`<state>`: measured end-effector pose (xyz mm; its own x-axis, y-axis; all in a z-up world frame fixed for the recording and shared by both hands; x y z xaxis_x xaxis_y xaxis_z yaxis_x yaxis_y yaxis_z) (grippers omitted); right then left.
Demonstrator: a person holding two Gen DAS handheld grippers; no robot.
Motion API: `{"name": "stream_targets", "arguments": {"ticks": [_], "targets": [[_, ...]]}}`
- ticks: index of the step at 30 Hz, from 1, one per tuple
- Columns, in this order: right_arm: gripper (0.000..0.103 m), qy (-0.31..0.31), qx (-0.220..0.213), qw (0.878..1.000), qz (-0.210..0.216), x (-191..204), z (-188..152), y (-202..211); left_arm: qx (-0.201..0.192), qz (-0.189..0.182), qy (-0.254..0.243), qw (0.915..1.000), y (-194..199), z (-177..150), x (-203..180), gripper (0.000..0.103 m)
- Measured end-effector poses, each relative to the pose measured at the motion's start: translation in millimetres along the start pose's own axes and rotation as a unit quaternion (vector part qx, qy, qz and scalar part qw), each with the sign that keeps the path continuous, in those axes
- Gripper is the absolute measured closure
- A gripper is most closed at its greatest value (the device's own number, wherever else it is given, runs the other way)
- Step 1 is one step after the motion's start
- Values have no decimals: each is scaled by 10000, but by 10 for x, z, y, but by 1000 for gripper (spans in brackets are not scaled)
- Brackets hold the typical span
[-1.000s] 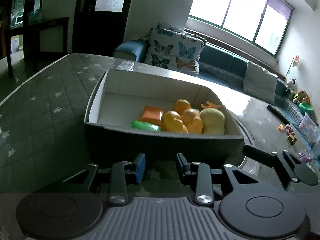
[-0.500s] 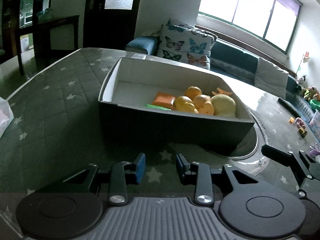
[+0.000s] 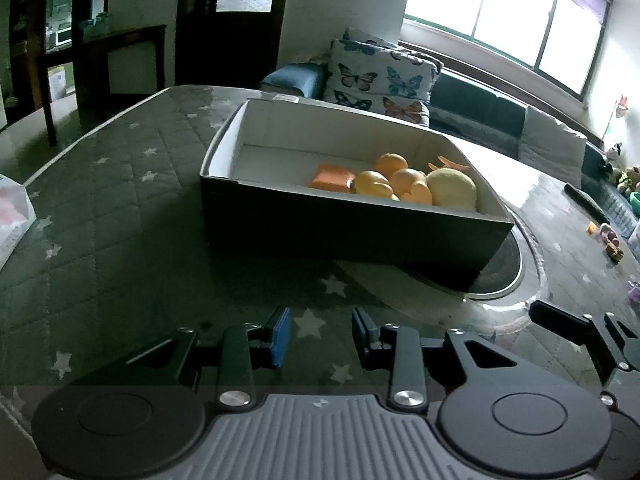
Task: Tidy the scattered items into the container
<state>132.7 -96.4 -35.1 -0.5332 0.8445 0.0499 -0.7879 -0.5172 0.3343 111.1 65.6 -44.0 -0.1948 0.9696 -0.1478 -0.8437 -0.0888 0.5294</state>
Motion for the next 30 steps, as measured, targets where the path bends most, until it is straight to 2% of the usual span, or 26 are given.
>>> {"name": "stream_targets", "arguments": {"ticks": [30], "targets": [[0,-127,75,9999,-65,32,-54,14,-112,430,-654,9969,-23,-87,-48,67]]}}
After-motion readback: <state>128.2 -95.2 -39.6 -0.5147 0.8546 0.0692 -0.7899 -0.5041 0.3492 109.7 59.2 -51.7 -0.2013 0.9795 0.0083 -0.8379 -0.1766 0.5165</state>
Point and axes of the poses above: each gripper's, at about its wrist camera, not at the fingertips, and y roughly against the way its jaws point, x to its left, z to its top, the point moved 9 cm from there along -y, roughly the way its jaws point, and after that the axes turned 12 degrees about -x, right-handed, at the moved point
